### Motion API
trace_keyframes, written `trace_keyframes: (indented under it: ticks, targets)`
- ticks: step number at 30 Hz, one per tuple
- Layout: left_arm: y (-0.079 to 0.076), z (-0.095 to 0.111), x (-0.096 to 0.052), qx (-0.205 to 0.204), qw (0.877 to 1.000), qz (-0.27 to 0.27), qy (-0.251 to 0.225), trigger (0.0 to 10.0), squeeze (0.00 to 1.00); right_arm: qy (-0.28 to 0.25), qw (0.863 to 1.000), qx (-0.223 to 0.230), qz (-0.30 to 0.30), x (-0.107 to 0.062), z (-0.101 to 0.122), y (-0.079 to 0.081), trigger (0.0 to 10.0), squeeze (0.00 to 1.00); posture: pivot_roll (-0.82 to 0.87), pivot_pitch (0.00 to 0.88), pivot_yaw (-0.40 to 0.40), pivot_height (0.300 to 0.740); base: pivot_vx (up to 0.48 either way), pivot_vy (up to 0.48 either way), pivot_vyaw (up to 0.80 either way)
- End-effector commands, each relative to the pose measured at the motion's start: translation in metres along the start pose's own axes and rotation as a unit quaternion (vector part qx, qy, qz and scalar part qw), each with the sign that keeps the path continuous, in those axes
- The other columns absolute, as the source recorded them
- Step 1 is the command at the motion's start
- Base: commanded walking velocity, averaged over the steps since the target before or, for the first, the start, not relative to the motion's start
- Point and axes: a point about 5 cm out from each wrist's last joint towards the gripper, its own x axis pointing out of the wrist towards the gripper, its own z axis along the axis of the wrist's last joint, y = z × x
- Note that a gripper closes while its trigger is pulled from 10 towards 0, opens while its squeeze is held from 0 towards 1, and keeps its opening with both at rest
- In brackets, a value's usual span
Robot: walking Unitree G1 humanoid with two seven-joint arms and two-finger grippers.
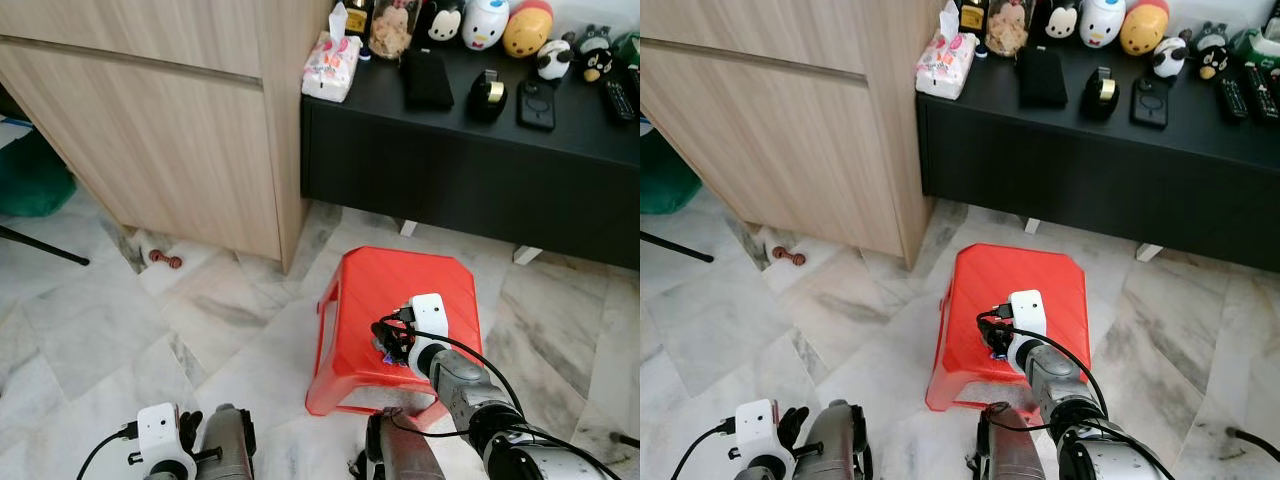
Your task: Hang keys on a hook
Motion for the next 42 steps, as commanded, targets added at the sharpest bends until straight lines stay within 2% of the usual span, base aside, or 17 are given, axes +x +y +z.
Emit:
trace_keyframes:
  ticks: [1,5,6,20,31,32,33,34,35,42]
  targets:
    - [-0.002,-0.076,-0.044,-0.006,0.987,0.001,0.158,10.0,0.0,0.025,1.0,0.012,-0.003,-0.002,-0.015,0.0,10.0,1.0,0.17,0.352,-0.111,0.633,0.0,0.0,0.0]
    - [-0.003,-0.077,-0.045,-0.006,0.987,0.0,0.161,10.0,0.0,0.044,0.999,0.003,-0.012,-0.003,-0.021,-0.001,10.0,0.98,0.17,0.358,-0.113,0.633,0.0,0.0,0.0]
    - [-0.003,-0.077,-0.045,-0.006,0.987,0.0,0.162,10.0,0.0,0.048,0.999,-0.003,-0.014,-0.004,-0.023,-0.002,10.0,0.0,0.17,0.358,-0.113,0.633,0.0,0.0,0.0]
    - [-0.003,-0.081,-0.048,-0.007,0.986,0.0,0.169,10.0,0.0,0.082,0.996,-0.014,-0.02,-0.008,-0.036,-0.006,10.0,0.0,0.16,0.373,-0.118,0.633,0.0,0.0,0.0]
    - [-0.004,-0.083,-0.049,-0.007,0.985,-0.002,0.172,10.0,0.0,0.099,0.994,-0.025,-0.029,-0.012,-0.045,-0.009,10.0,0.0,0.17,0.341,-0.125,0.633,0.0,0.0,0.0]
    - [-0.004,-0.083,-0.049,-0.007,0.985,-0.002,0.173,10.0,0.0,0.099,0.994,-0.024,-0.029,-0.012,-0.045,-0.009,8.1,0.0,0.17,0.341,-0.125,0.633,0.0,0.0,0.0]
    - [-0.004,-0.083,-0.049,-0.007,0.985,-0.002,0.173,10.0,0.0,0.098,0.994,-0.026,-0.03,-0.012,-0.045,-0.009,3.0,0.0,0.17,0.334,-0.125,0.633,0.0,0.0,0.0]
    - [-0.004,-0.083,-0.049,-0.007,0.985,-0.002,0.173,10.0,0.0,0.098,0.994,-0.026,-0.03,-0.012,-0.045,-0.009,3.0,0.0,0.17,0.334,-0.125,0.633,0.0,0.0,0.0]
    - [-0.004,-0.083,-0.049,-0.006,0.985,-0.002,0.173,10.0,0.0,0.098,0.994,-0.028,-0.033,-0.012,-0.046,-0.01,0.0,0.0,0.17,0.327,-0.125,0.633,0.0,0.0,0.0]
    - [-0.003,-0.083,-0.049,-0.005,0.985,-0.002,0.173,10.0,0.0,0.1,0.993,-0.037,-0.045,-0.013,-0.048,-0.012,0.0,0.0,0.17,0.311,-0.126,0.633,0.0,0.0,0.0]
